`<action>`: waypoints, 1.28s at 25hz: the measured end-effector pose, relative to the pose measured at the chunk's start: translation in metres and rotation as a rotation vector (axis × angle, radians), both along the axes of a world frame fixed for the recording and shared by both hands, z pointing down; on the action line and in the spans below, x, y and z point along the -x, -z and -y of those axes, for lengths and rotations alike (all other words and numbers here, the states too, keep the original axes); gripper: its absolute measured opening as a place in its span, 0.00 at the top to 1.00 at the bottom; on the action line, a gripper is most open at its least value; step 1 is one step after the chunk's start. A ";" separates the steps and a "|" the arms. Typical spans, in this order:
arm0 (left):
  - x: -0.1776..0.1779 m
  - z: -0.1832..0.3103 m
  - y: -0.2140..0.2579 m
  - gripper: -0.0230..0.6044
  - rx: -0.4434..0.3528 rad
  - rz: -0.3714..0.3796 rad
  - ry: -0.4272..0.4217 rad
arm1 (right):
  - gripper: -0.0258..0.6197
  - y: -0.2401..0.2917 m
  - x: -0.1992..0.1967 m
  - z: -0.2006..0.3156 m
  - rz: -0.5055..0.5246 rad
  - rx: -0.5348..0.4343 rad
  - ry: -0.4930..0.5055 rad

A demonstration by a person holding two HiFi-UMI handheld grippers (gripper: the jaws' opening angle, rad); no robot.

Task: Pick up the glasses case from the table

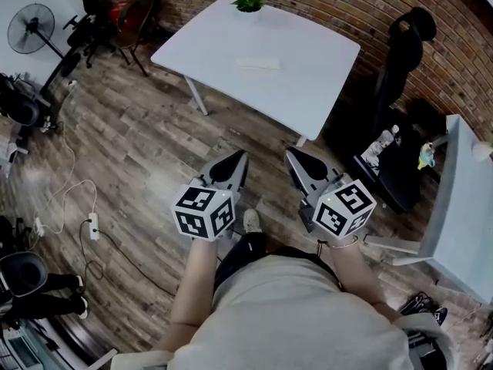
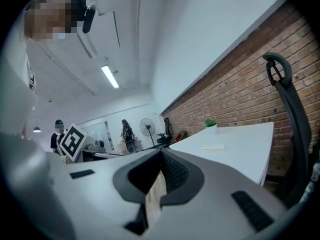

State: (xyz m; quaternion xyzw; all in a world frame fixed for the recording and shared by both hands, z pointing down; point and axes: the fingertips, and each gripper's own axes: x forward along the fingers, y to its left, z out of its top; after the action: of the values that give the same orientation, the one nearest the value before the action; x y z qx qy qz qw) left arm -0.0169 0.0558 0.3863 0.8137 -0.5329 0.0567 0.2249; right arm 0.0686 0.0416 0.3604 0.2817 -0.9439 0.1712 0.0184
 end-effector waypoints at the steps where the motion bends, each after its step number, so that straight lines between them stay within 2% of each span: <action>1: 0.010 0.011 0.001 0.94 -0.002 -0.007 -0.003 | 0.96 0.000 0.010 0.010 -0.004 -0.003 -0.005; 9: 0.064 0.077 -0.001 0.94 0.005 -0.069 -0.051 | 0.96 0.004 0.071 0.067 -0.039 -0.022 -0.036; 16: 0.066 0.103 -0.010 0.94 0.022 -0.136 -0.078 | 0.96 -0.017 0.078 0.086 -0.116 0.025 -0.048; 23: 0.070 0.130 -0.021 0.94 0.042 -0.143 -0.059 | 0.96 -0.024 0.094 0.123 -0.133 0.012 -0.015; 32: 0.110 0.201 -0.023 0.94 0.051 -0.107 0.018 | 0.96 -0.030 0.132 0.211 -0.145 -0.003 0.085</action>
State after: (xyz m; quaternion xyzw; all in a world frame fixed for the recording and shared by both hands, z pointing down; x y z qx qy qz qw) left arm -0.1270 -0.1456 0.4091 0.8048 -0.5258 0.0248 0.2742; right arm -0.0630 -0.1691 0.3899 0.2532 -0.9515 0.1478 0.0935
